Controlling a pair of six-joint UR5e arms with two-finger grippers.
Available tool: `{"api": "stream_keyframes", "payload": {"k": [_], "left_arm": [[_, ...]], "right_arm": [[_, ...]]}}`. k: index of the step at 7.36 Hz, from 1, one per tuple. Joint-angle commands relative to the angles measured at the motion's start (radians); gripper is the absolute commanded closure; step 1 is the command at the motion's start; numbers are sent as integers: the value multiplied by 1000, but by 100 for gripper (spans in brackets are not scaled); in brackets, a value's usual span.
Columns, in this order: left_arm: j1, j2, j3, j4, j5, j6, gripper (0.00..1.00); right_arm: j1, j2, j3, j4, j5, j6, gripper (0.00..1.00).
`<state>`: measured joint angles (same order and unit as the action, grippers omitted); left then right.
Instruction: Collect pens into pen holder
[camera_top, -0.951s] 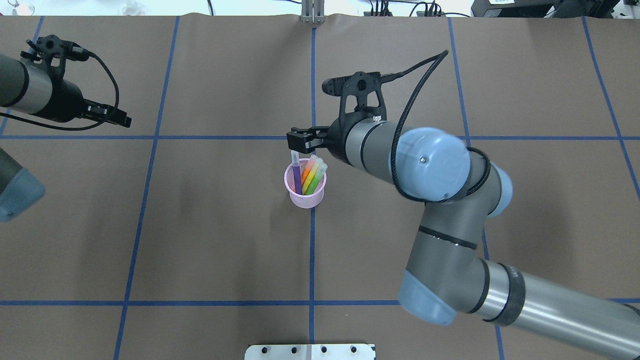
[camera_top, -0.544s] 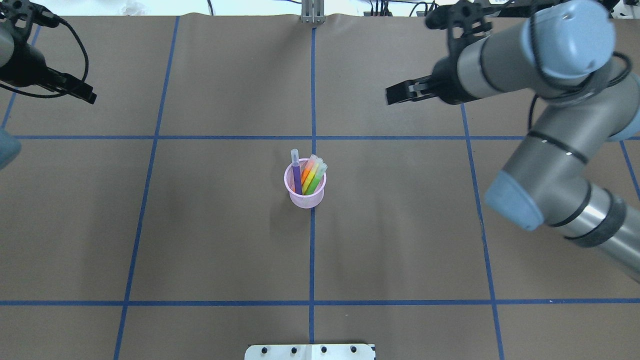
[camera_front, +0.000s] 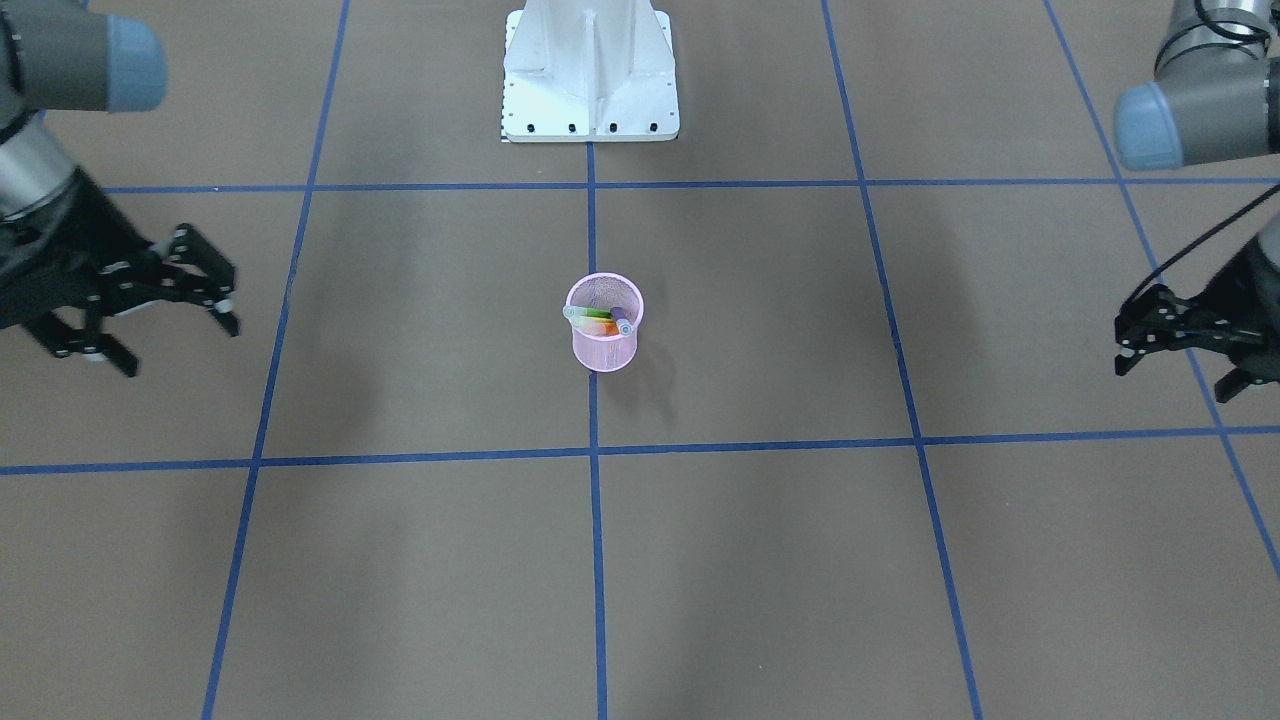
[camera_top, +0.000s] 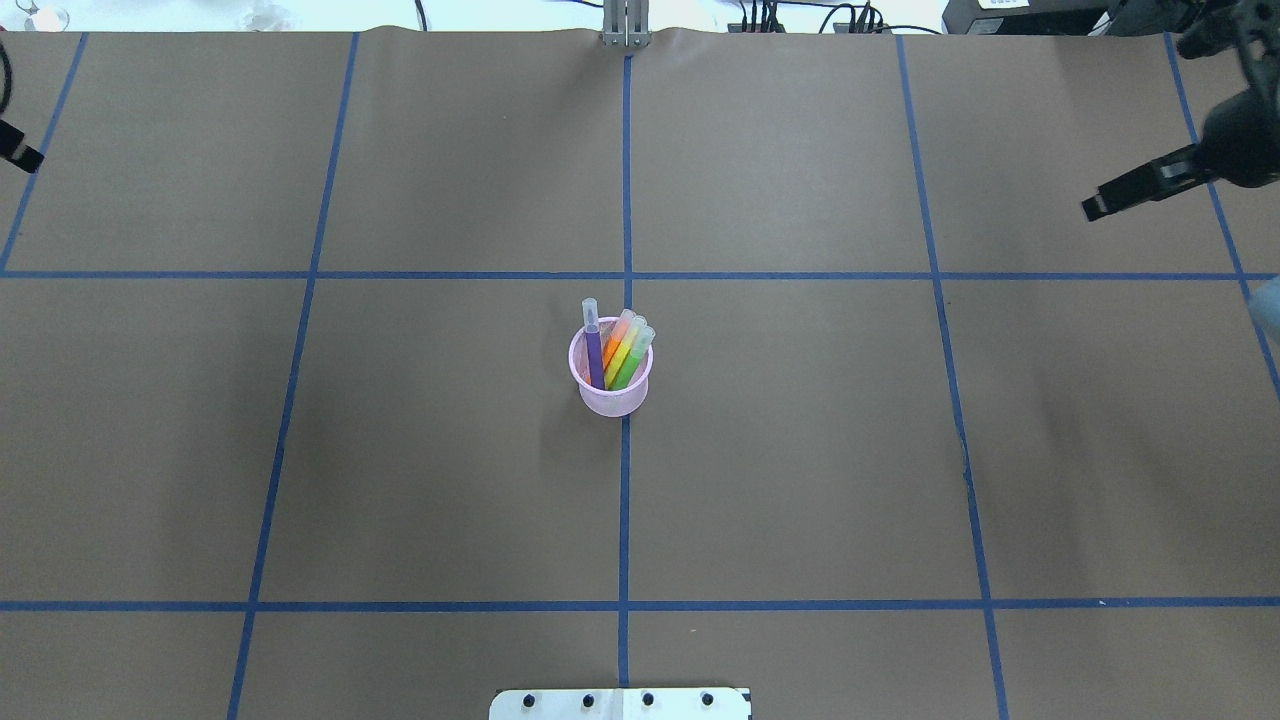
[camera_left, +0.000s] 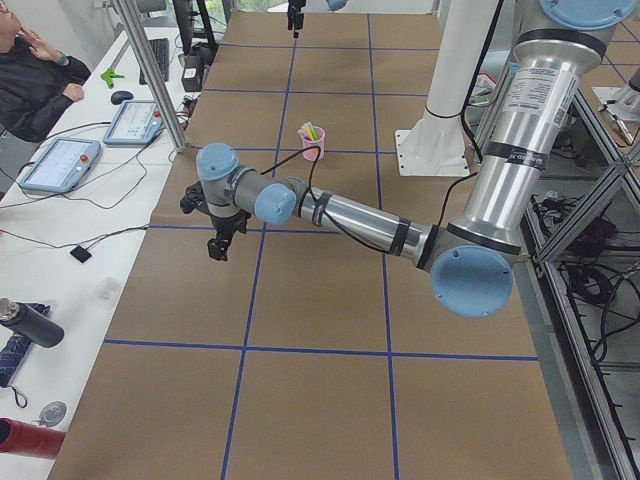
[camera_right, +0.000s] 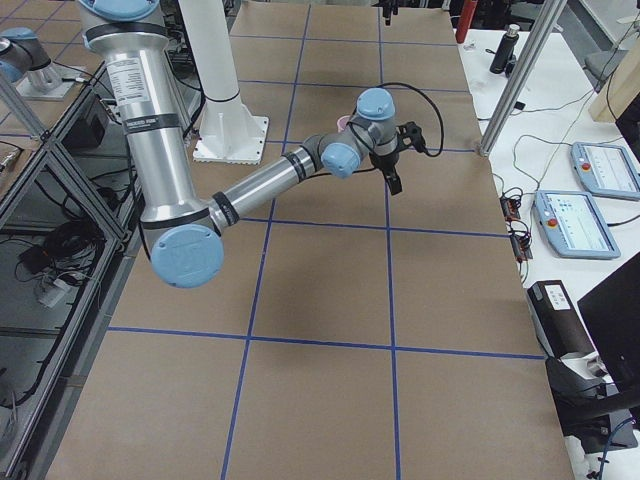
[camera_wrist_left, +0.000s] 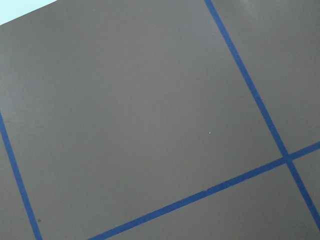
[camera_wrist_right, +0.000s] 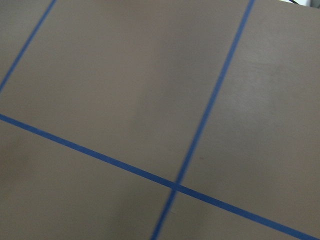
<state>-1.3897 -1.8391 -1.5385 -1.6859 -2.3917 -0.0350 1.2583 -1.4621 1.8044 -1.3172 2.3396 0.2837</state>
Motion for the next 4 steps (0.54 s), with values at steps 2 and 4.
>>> {"api": "stream_keyframes", "payload": {"k": [2, 4], "left_arm": [[-89, 86, 98, -8, 94, 27, 0], [-98, 165, 106, -81, 131, 32, 0]], "right_arm": [[148, -196, -118, -22, 2, -209, 0], [148, -189, -216, -28, -101, -206, 0]]}}
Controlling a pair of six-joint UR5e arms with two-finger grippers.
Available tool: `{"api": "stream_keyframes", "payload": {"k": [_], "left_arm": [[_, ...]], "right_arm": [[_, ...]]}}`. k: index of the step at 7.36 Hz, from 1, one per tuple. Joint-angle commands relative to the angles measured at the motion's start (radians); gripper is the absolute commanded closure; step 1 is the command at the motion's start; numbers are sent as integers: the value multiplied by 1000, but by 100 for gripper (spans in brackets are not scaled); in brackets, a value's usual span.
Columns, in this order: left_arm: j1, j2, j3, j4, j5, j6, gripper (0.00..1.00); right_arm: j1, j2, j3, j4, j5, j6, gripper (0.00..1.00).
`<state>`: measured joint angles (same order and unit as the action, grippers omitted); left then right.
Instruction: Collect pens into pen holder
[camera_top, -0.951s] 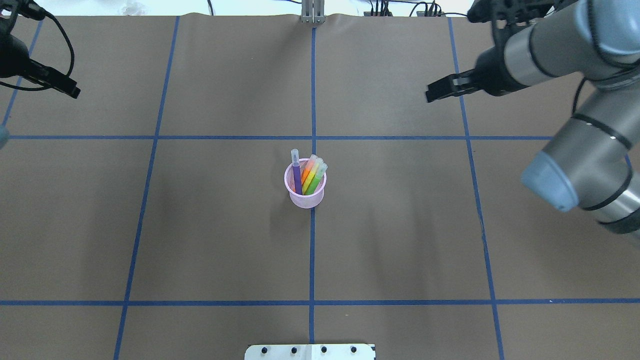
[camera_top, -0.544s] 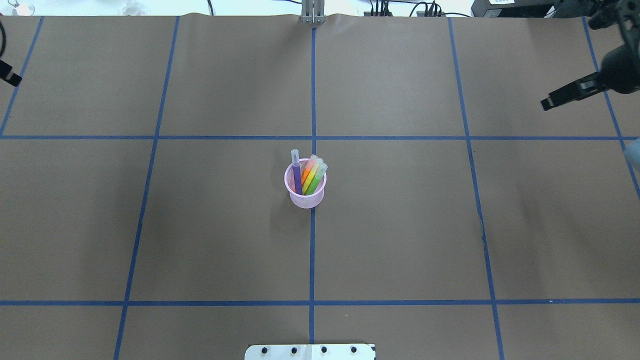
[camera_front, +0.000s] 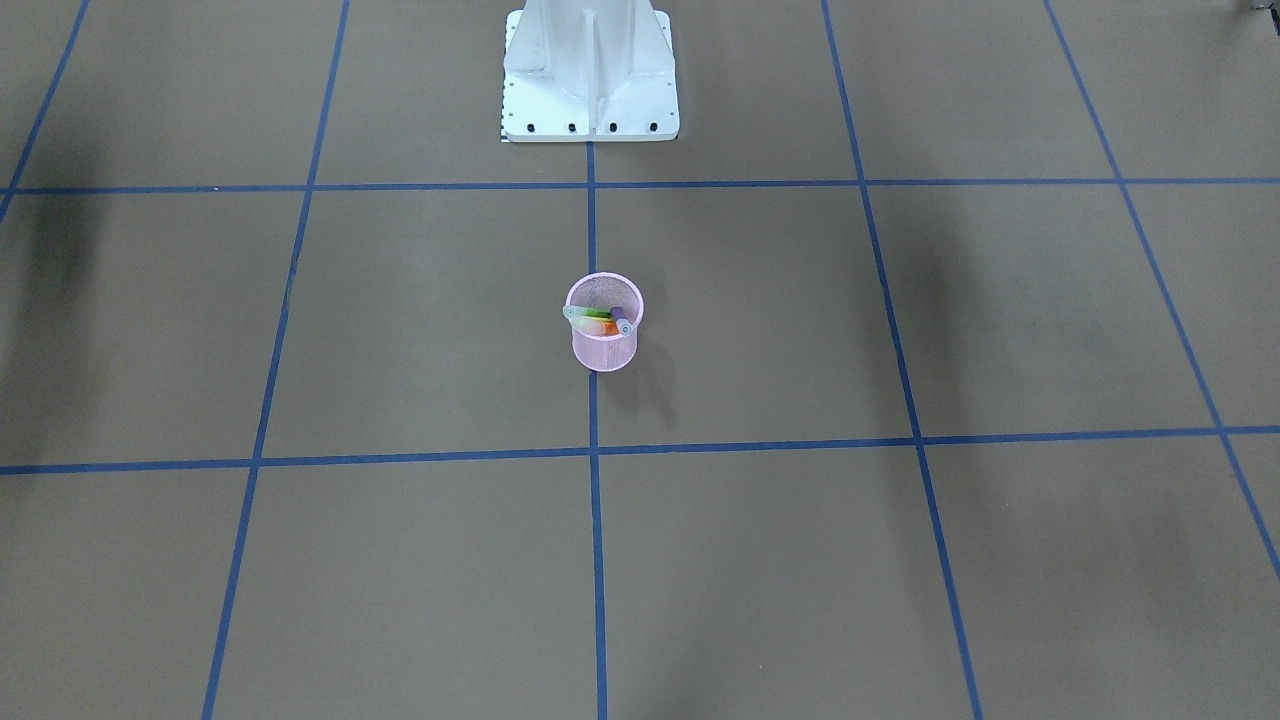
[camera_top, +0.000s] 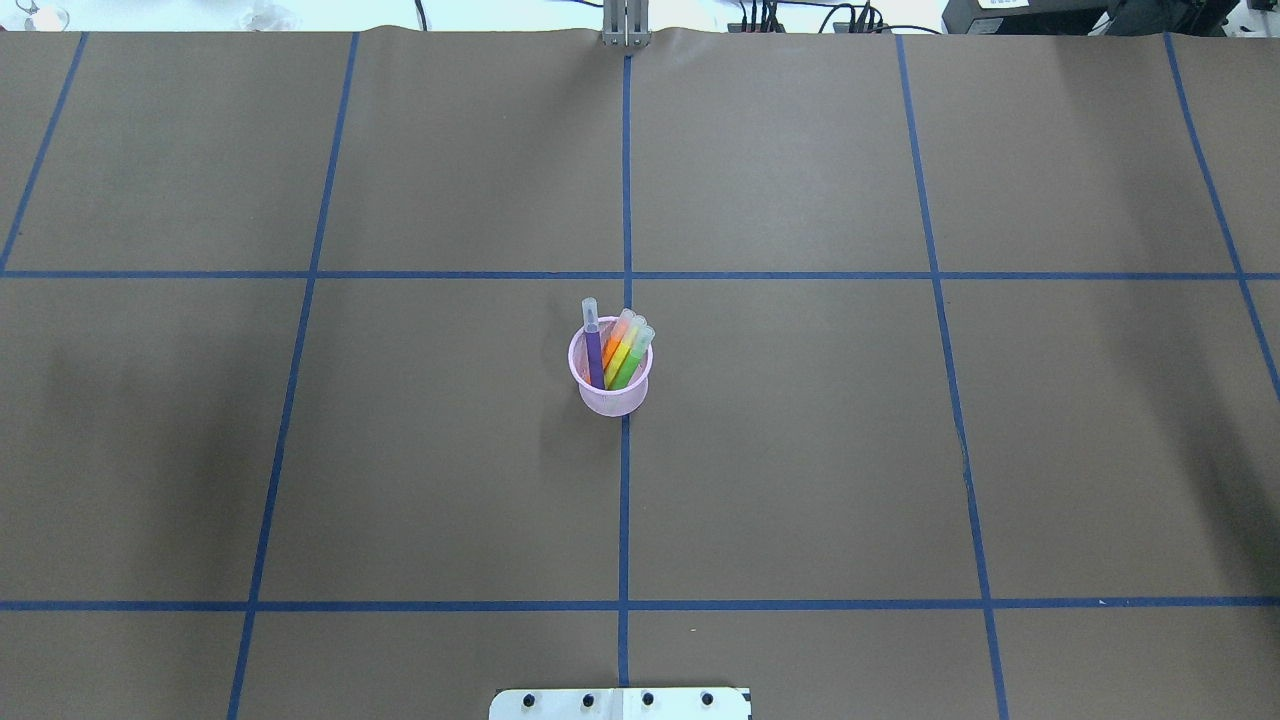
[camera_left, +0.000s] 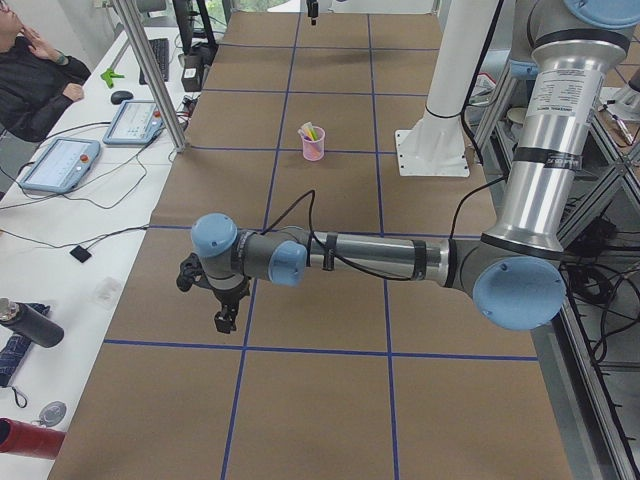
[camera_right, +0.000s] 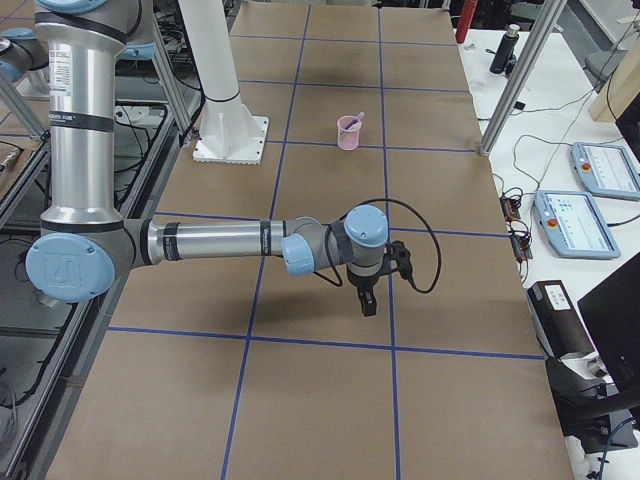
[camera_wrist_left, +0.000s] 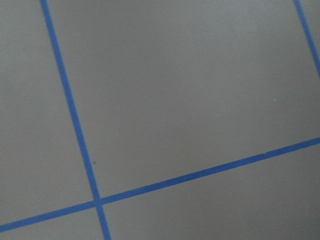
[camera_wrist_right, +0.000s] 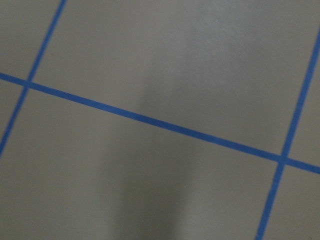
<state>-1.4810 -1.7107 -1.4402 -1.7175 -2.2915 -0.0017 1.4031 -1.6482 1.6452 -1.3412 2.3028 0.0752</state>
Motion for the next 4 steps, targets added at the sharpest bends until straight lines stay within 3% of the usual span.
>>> {"api": "stream_keyframes", "payload": {"k": [1, 3, 4], "left_arm": [[-28, 40, 26, -51, 32, -4, 0], [-103, 28, 18, -24, 21, -4, 0], [-108, 19, -3, 22, 23, -4, 0]], "right_arm": [[22, -5, -79, -6, -60, 12, 0], [85, -4, -90, -25, -51, 12, 0], [114, 19, -82, -95, -42, 12, 0]]}}
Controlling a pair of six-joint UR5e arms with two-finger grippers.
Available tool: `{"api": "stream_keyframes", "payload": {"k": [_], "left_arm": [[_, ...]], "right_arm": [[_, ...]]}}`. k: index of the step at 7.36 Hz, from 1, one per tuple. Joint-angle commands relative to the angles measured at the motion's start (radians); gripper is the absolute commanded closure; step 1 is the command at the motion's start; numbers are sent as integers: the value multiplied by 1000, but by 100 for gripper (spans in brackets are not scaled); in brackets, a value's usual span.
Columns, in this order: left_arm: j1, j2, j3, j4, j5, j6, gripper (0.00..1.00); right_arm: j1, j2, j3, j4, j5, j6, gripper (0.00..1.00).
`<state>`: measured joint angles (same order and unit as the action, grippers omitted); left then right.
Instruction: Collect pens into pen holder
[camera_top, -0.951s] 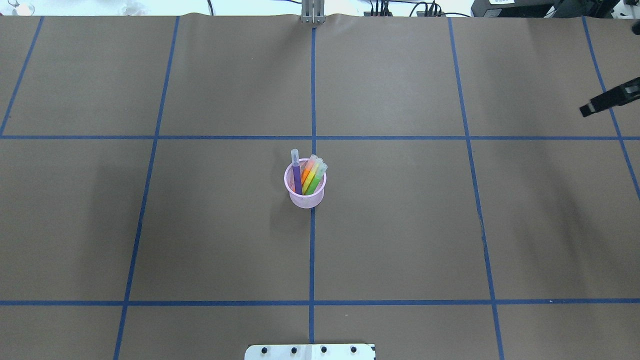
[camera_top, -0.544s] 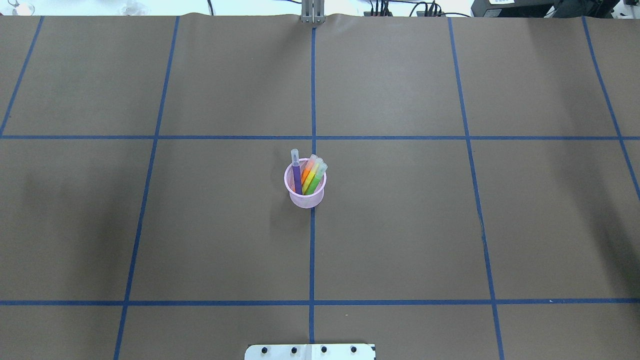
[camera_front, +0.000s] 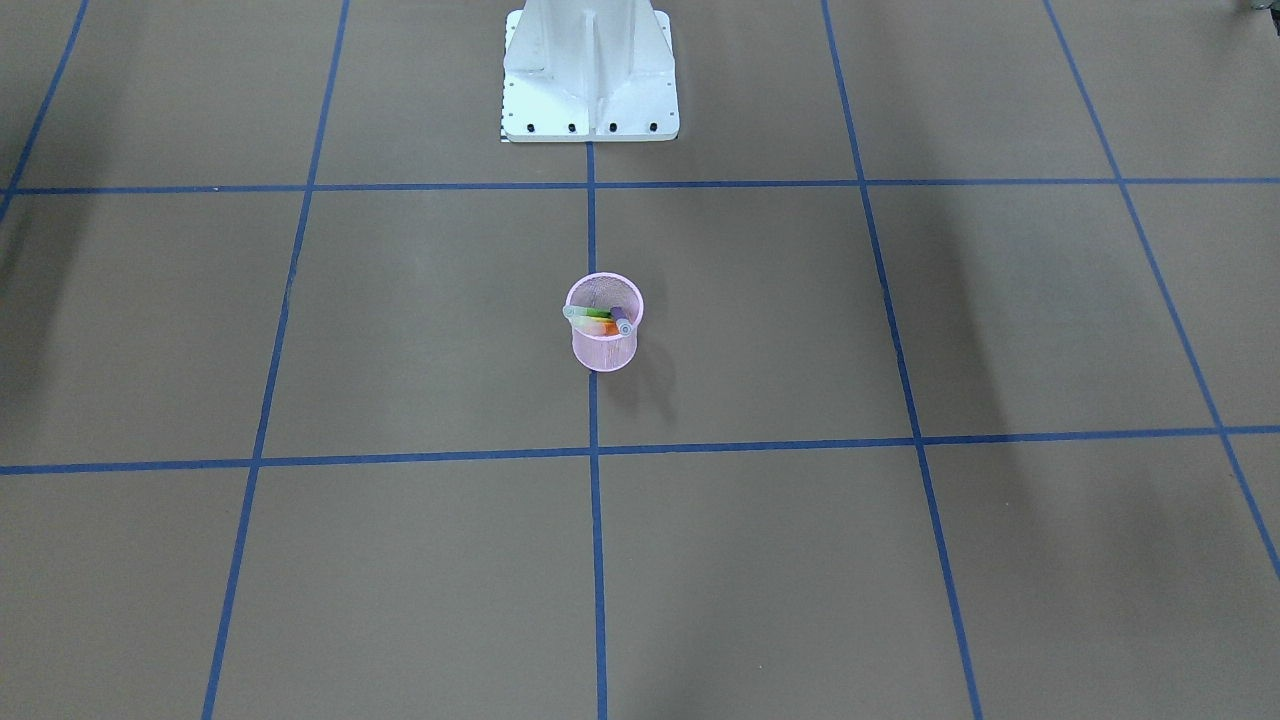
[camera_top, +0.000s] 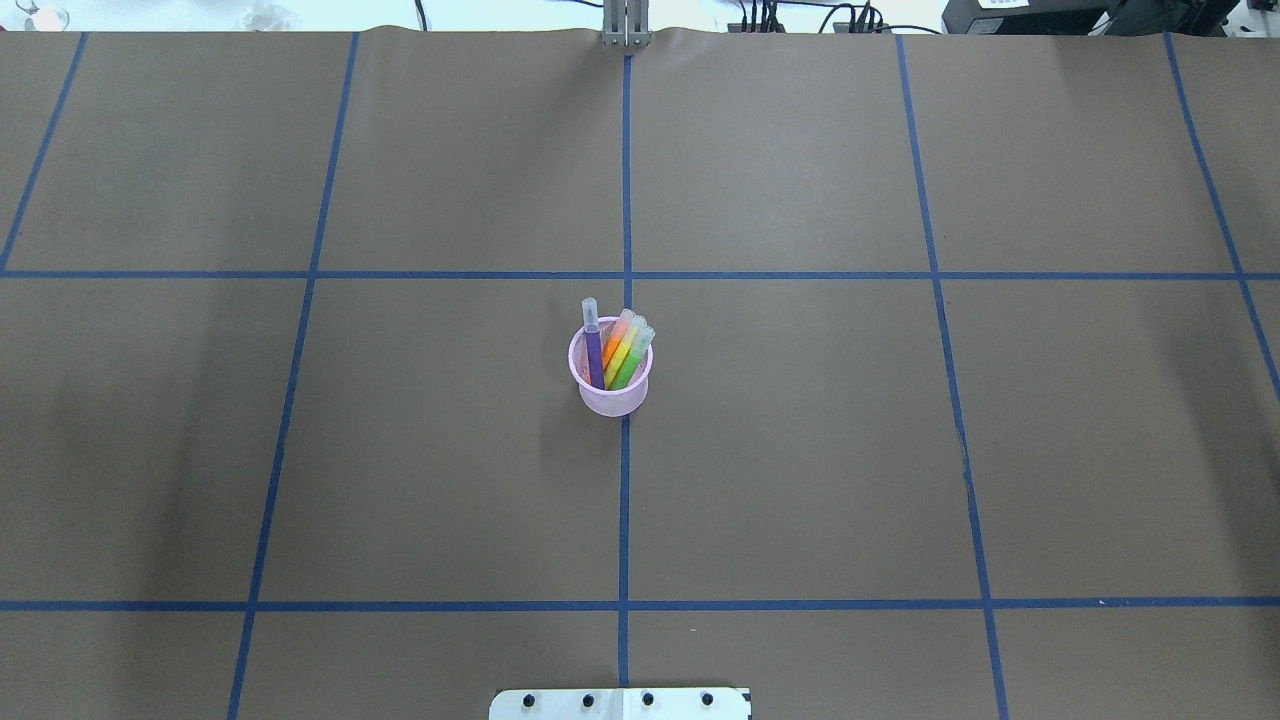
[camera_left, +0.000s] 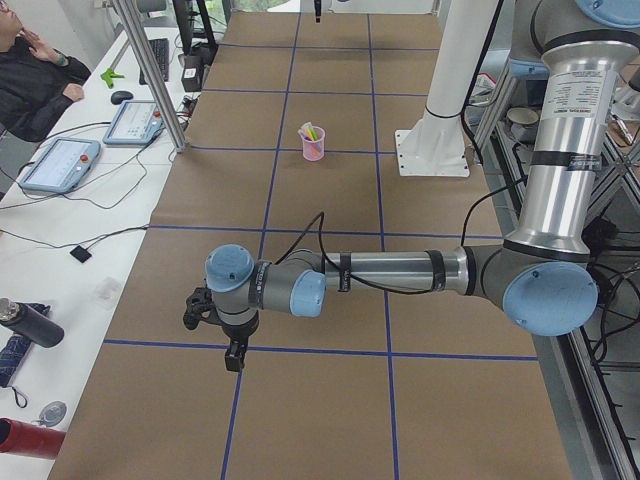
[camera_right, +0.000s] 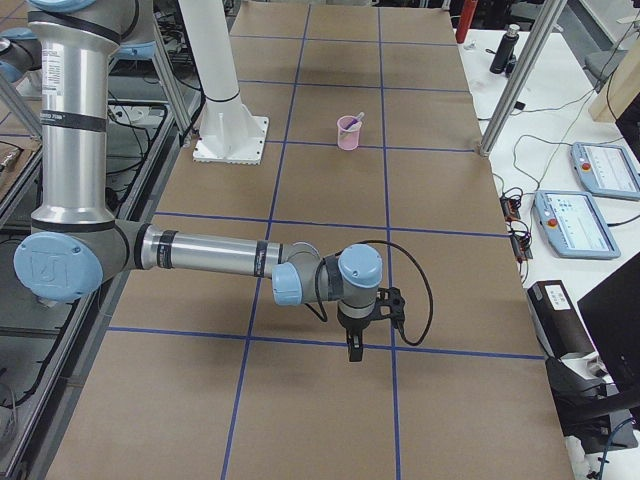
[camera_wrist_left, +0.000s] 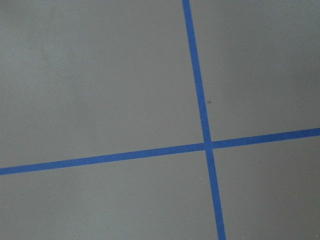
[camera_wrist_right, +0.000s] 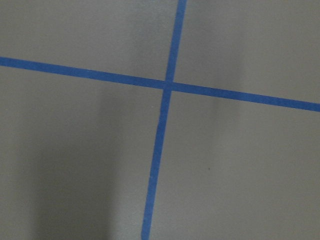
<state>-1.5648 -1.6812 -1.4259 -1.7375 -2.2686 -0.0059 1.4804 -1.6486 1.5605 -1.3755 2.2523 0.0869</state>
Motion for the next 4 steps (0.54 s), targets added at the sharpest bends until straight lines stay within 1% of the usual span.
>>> {"api": "stream_keyframes", "payload": {"k": [1, 2, 3, 4], "left_arm": [[-24, -26, -54, 109, -2, 0, 0], [-26, -26, -100, 162, -2, 0, 0], [-26, -16, -129, 180, -5, 0, 0], [-26, -11, -130, 181, -5, -2, 0]], "right_arm": [[99, 50, 13, -151, 77, -1, 0], [128, 55, 51, -219, 135, -2, 0], [132, 44, 79, -223, 139, -2, 0], [133, 36, 87, -223, 142, -2, 0]]}}
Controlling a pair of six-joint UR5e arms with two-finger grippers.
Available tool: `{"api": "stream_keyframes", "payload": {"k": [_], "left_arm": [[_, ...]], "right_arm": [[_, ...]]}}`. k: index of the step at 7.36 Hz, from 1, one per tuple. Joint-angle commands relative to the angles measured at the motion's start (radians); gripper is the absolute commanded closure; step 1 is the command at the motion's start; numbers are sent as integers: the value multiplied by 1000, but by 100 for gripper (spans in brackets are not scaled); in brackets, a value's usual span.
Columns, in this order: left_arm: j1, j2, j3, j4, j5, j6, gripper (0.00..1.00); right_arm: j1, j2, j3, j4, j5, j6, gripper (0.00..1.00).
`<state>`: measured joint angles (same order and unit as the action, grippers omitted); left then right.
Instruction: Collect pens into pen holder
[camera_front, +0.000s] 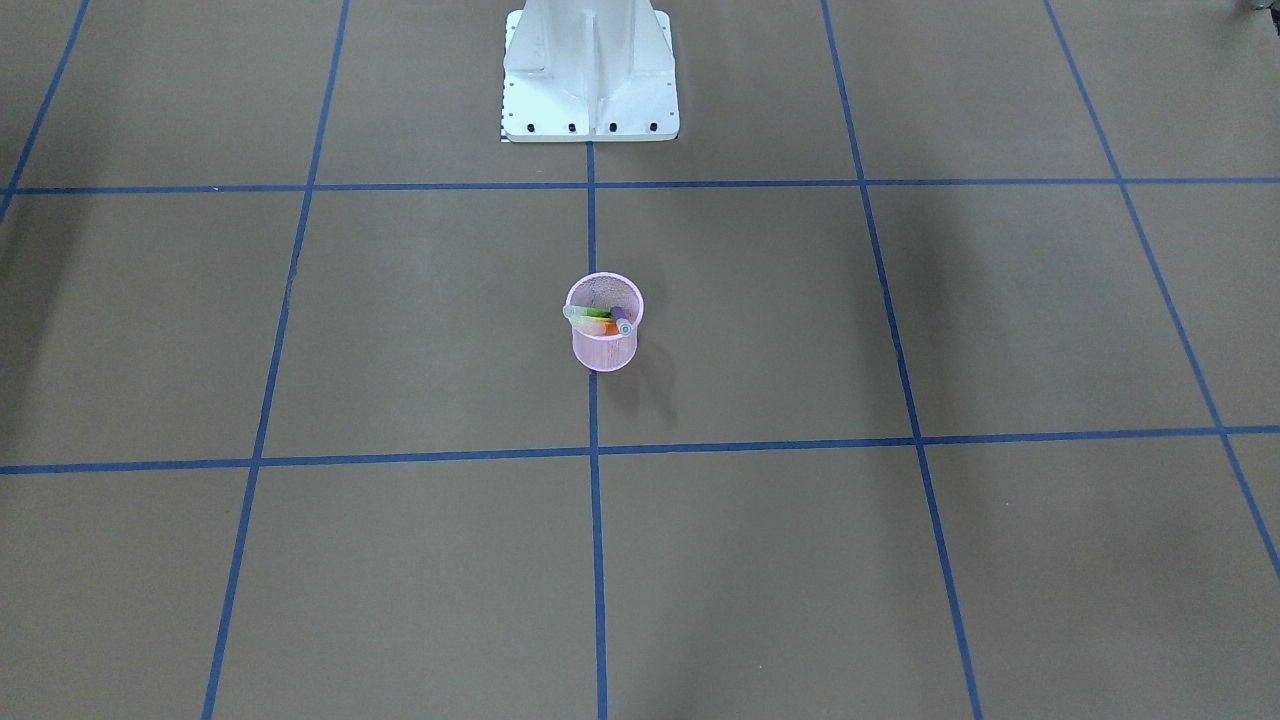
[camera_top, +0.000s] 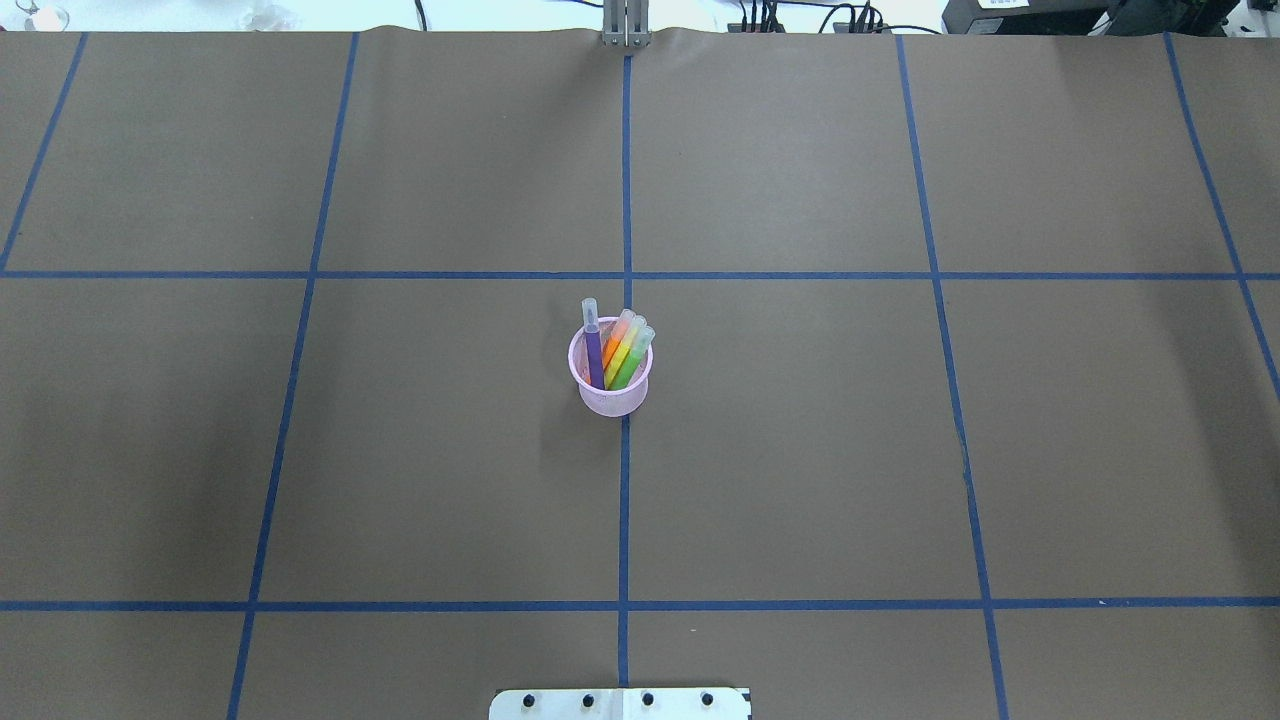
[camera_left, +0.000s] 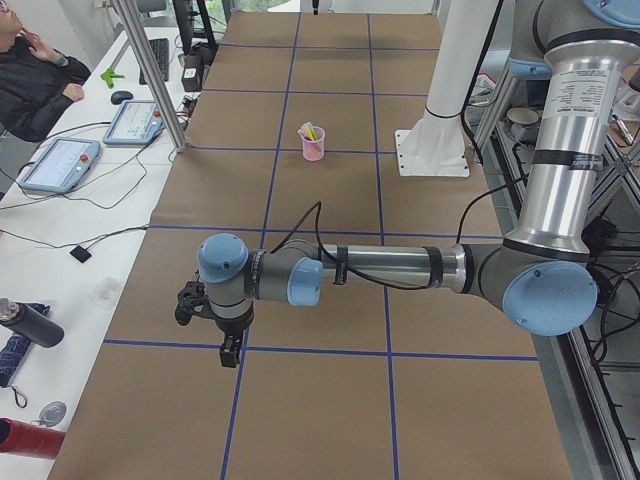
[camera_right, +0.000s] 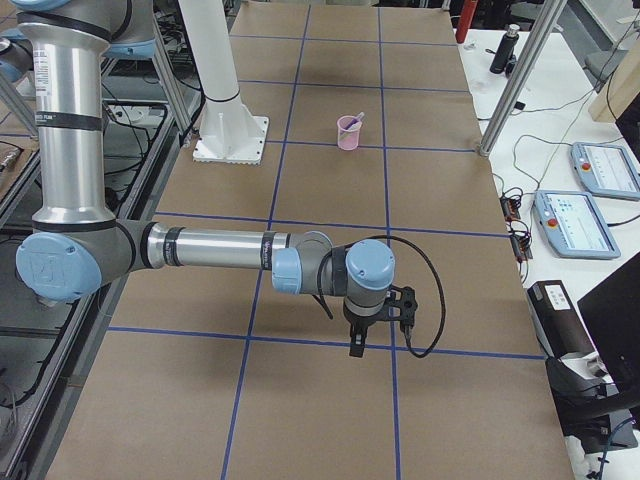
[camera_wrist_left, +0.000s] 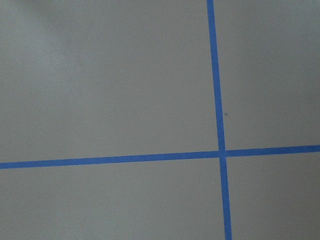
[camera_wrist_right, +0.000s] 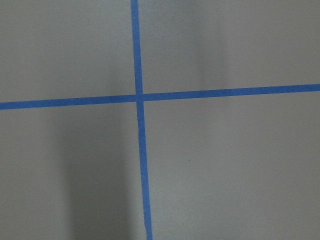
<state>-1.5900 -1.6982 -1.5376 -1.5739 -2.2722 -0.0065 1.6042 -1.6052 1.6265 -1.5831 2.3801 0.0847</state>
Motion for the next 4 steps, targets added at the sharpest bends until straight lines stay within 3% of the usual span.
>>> {"api": "stream_keyframes", "payload": {"k": [1, 4], "left_arm": [[1, 32, -10, 3, -3, -3, 0], [-1, 37, -18, 2, -3, -3, 0]], "right_arm": [[8, -28, 33, -8, 25, 0, 0], [6, -50, 78, -2, 25, 1, 0]]}}
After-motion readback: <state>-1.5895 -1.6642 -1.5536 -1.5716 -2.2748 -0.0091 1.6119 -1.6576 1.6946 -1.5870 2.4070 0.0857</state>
